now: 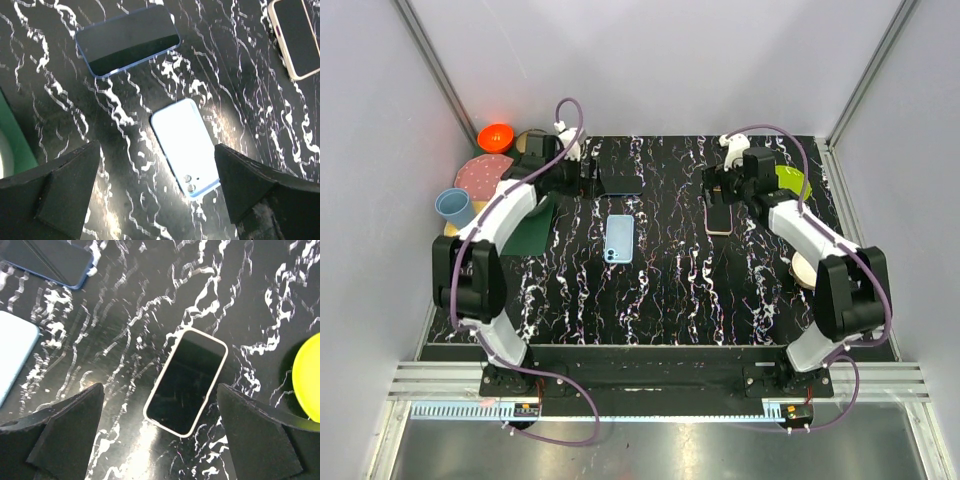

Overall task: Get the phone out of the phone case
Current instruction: Adjust the phone at the center of the board, then pick up the phone at the center of the board.

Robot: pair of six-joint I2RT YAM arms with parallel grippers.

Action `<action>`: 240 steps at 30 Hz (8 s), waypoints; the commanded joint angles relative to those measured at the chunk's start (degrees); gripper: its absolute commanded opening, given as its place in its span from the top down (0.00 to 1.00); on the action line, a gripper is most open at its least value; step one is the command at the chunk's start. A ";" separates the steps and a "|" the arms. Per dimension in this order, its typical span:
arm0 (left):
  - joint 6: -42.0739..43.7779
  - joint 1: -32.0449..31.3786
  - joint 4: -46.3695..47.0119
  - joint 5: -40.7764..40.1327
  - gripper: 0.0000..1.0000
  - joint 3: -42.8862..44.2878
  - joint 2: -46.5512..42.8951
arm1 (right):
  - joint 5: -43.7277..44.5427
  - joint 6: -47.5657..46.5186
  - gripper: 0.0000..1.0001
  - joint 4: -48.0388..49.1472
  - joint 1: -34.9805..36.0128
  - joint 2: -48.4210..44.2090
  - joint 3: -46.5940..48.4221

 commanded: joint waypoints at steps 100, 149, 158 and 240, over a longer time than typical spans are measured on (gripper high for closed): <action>2.68 9.72 -0.79 13.62 0.01 -18.76 -16.02 | -15.95 -8.76 0.00 -29.43 -3.13 41.45 43.41; 2.51 11.21 -0.79 15.03 0.01 -18.93 -15.76 | -20.27 -13.57 0.00 -43.05 -4.19 30.29 30.75; 2.33 11.47 -0.88 15.29 0.01 -19.02 -15.50 | -17.90 -21.48 0.00 -45.95 -3.93 28.88 29.70; 1.98 11.91 -0.79 16.61 0.01 -18.93 -14.18 | -0.32 -37.32 0.35 -42.61 7.58 36.35 30.49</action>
